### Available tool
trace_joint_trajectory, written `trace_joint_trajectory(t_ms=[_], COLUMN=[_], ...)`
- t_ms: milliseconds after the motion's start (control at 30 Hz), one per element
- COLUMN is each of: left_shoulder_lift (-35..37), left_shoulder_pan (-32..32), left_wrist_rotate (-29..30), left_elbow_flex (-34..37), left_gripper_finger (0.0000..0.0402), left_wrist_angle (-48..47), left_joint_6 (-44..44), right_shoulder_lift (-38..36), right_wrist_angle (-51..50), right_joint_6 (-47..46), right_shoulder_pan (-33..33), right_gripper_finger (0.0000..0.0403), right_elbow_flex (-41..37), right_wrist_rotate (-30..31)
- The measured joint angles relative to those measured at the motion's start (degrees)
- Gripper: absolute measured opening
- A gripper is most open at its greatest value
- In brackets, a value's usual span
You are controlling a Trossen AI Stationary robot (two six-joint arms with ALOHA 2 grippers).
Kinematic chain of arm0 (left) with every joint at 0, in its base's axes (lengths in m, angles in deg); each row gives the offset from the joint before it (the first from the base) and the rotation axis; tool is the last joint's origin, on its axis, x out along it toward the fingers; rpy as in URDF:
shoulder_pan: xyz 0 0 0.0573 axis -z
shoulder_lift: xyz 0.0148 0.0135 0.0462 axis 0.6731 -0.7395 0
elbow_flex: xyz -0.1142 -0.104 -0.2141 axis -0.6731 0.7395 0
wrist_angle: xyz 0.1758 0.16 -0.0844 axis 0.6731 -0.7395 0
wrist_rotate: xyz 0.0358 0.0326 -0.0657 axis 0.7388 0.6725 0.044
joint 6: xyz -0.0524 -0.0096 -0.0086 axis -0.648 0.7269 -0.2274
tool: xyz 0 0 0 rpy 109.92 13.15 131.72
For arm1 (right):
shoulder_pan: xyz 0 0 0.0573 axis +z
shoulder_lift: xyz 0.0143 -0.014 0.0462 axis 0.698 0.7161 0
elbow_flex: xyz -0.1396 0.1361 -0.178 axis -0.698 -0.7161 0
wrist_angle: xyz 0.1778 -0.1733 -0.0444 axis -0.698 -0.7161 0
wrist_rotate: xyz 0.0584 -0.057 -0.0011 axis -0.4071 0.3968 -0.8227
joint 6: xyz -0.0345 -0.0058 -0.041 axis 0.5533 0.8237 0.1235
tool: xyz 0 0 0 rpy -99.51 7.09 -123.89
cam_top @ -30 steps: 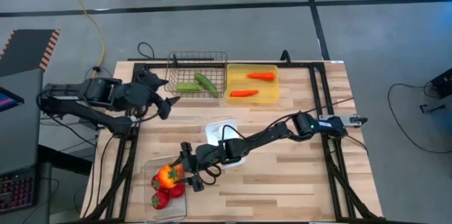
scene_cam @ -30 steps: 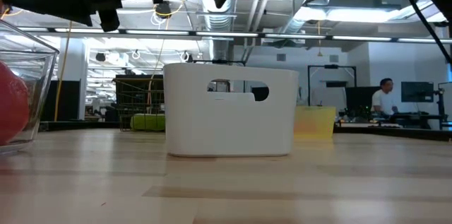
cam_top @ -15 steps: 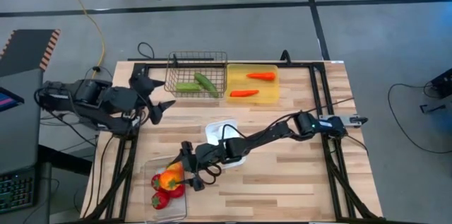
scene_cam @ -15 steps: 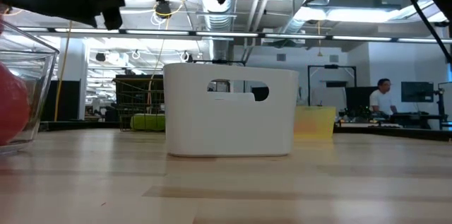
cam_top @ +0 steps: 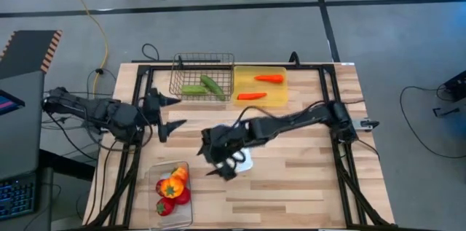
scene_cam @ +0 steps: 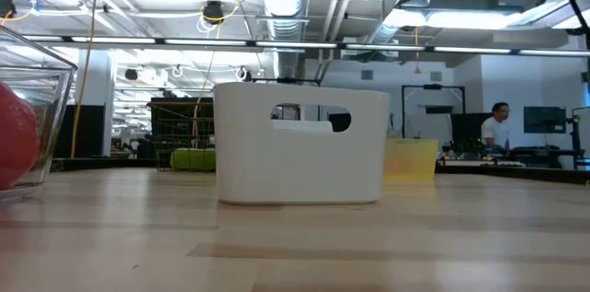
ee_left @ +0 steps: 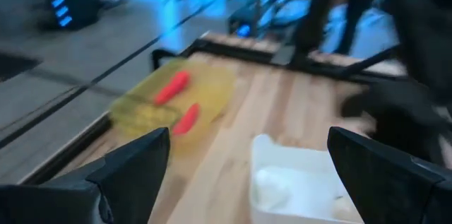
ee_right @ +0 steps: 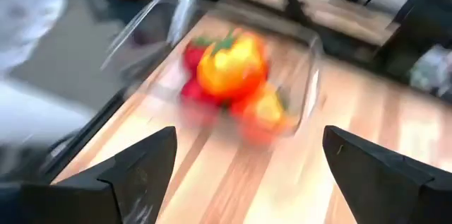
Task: Sort produce into baskets
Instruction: Return to Home Position
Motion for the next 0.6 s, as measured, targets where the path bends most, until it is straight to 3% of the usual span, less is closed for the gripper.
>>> trace_joint_trajectory(t_ms=[100, 200, 600], left_shoulder_lift=[3.7, 6.9, 21.1], left_shoulder_pan=[-0.8, -2.1, -5.7], left_wrist_rotate=[-3.3, -4.8, -6.4], left_elbow_flex=[8.2, 14.9, 29.8], left_gripper_finger=[0.0371, 0.0371, 0.0371], left_wrist_angle=[10.9, 18.6, 25.2], left_joint_6=[4.1, 6.9, 8.7], right_shoulder_lift=[-3.3, -8.0, -38.1], right_wrist_angle=[-2.9, -1.0, 13.0], right_joint_6=[-0.1, -1.7, -8.4], right_shoulder_pan=[-2.5, -4.8, -8.6], right_gripper_finger=[0.038, 0.0381, 0.0381], right_elbow_flex=[-2.8, -10.1, -44.4], right_wrist_rotate=[-6.2, -6.2, 10.7])
